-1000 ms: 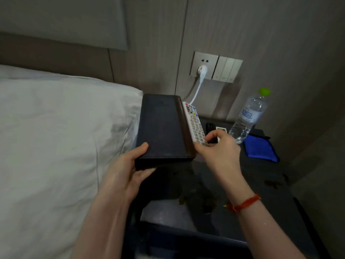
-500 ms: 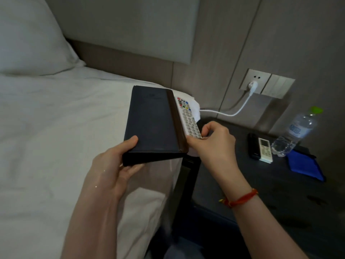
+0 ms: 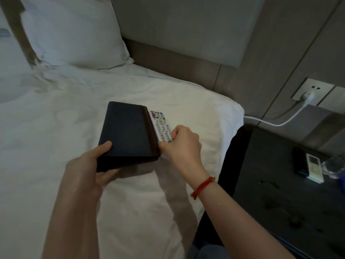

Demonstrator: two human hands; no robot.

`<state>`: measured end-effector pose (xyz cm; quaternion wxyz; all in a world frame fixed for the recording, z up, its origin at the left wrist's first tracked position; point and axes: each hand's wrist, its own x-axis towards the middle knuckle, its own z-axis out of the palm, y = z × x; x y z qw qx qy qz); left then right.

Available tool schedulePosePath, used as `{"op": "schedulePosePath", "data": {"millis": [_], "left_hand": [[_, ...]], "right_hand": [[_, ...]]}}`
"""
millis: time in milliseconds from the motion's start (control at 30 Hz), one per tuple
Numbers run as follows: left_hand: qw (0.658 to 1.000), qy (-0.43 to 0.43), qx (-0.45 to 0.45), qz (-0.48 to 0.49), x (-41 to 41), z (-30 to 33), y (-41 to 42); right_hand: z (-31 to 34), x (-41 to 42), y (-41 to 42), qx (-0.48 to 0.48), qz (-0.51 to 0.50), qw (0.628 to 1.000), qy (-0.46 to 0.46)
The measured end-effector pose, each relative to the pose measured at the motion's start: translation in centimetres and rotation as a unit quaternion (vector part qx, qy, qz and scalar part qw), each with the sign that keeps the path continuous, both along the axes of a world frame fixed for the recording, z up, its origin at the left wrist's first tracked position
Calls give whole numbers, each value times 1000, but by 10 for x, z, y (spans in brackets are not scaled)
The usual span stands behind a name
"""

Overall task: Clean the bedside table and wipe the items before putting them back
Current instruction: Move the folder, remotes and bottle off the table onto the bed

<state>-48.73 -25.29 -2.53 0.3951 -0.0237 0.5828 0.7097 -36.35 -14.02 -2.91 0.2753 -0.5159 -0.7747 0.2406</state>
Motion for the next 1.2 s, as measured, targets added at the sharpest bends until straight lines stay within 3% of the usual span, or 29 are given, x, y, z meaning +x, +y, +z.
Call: {"op": "schedulePosePath", "data": {"millis": [167, 267, 367, 500, 600, 700, 767, 833, 933, 1100, 1200], "left_hand": [[997, 50, -32, 44, -9, -6, 3], [985, 142, -79, 53, -6, -11, 5], [943, 273, -189, 28, -5, -16, 2], [894, 359, -268, -10, -4, -15, 3], [879, 393, -270, 2, 2, -3, 7], [875, 442, -195, 29, 23, 12, 19], [900, 428, -84, 3, 46, 21, 36], [933, 349, 1, -82, 75, 24, 58], [952, 233, 55, -189, 118, 19, 98], [937, 209, 55, -274, 185, -1, 164], [916, 204, 60, -340, 233, -20, 198]], "right_hand": [[-8, -13, -8, 4, 9, 999, -32], [-9, -14, -12, 8, 29, 997, -73], [-9, -14, -15, 15, 45, 993, -109], [-8, -14, -18, 8, 71, 994, -82], [-3, -11, -19, 16, 71, 996, -50], [2, 1, -16, 36, 63, 997, 7], [3, 12, -10, 50, 55, 996, 44], [3, 26, 0, 43, 30, 996, 74], [0, 59, 22, -15, -15, 994, 105], [-21, 129, 60, -57, -111, 984, 129], [-37, 177, 87, -58, -181, 978, 87]]}}
